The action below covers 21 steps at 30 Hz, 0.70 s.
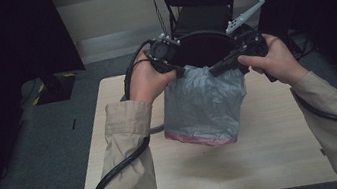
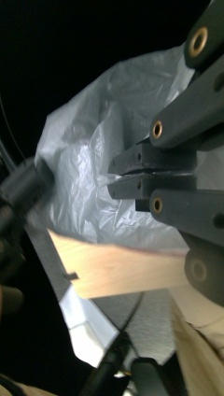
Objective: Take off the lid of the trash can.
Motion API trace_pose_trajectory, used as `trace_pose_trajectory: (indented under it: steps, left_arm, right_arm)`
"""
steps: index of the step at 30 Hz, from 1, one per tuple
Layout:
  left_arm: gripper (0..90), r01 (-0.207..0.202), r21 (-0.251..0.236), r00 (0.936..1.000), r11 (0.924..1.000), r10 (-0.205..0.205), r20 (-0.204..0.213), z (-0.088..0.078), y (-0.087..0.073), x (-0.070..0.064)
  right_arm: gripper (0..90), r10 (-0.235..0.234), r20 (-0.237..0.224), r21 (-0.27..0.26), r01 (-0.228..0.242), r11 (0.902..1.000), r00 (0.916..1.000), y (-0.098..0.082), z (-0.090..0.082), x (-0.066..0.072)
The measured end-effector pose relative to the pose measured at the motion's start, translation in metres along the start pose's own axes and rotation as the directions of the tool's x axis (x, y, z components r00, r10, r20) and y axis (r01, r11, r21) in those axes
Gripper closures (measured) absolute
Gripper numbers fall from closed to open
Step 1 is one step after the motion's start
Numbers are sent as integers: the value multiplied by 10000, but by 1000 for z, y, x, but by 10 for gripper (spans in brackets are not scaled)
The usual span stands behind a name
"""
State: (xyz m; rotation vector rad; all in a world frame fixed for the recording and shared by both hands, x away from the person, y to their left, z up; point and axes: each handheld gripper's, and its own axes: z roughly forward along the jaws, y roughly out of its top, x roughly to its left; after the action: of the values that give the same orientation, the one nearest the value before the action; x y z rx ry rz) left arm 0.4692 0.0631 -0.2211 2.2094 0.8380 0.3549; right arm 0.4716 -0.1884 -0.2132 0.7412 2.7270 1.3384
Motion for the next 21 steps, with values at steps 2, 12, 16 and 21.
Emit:
trace_pose_trajectory:
  steps: [2,12,16,21]
  left_arm:
    - [556,-171,-457,9998,9988,169,-58,-1,1,2]
    - [341,-409,-987,9974,9943,464,545,-7,2,-7]
    - [489,-436,-389,9926,9983,477,1114,3,-3,-11]
    - [809,-586,137,9858,9982,557,1581,10,-5,-15]
  right_arm:
    - [898,137,624,-130,-129,9998,9980,0,-2,-5]
    - [899,1095,2227,-434,-1023,9938,9687,-8,-2,-30]
    - [895,981,2197,-307,-936,9951,9706,-9,3,-29]
    - [737,877,2082,-454,-799,9958,9741,-9,5,-28]
